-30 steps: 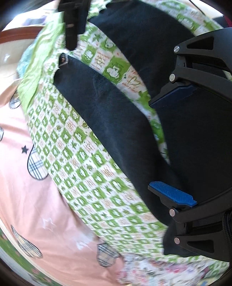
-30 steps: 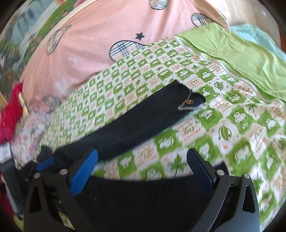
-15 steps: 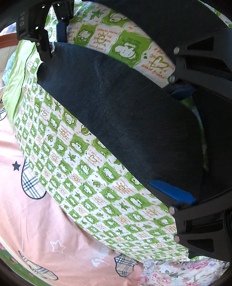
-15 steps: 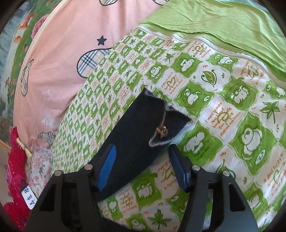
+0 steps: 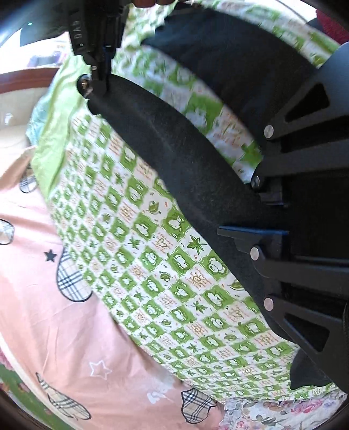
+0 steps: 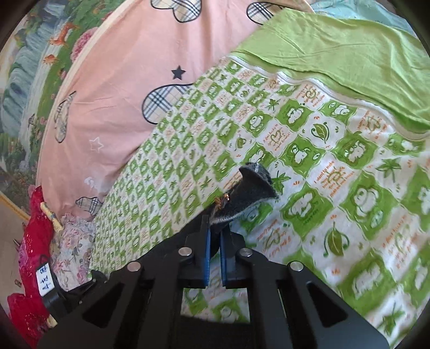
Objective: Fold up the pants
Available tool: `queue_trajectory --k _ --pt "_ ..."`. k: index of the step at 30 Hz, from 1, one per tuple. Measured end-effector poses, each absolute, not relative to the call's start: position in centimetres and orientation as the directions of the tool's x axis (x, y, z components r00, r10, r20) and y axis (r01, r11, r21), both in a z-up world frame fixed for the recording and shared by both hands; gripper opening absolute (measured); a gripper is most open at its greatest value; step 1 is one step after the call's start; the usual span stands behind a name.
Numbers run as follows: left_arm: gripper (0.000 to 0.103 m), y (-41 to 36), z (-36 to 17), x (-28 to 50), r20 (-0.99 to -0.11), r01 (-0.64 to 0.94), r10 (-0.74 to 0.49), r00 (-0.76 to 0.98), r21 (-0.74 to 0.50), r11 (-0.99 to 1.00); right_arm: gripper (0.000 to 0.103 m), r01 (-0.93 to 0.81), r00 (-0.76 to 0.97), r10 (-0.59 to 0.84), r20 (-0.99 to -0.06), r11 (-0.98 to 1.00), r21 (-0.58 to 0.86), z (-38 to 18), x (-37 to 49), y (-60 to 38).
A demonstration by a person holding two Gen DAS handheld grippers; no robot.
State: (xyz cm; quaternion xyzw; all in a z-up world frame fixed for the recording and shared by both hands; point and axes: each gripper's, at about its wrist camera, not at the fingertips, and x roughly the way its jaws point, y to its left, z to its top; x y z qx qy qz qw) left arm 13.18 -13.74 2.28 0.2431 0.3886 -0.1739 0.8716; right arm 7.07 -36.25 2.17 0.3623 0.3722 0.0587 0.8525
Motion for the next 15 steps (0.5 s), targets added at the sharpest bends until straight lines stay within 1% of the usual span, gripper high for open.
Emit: queue_trajectory --k 8,15 --pt "0.008 -13.0 3.6 7.7 -0.770 0.548 -0.194 0.608 0.230 0.804 0.007 0.159 0.709 0.376 -0.597 0.739 0.655 3.6 0.8 -35.3" --pt "0.008 -13.1 2.7 4.4 -0.782 0.571 -0.206 0.589 0.221 0.791 0.007 0.196 0.698 0.358 -0.620 0.738 0.646 2.7 -3.8 -35.1"
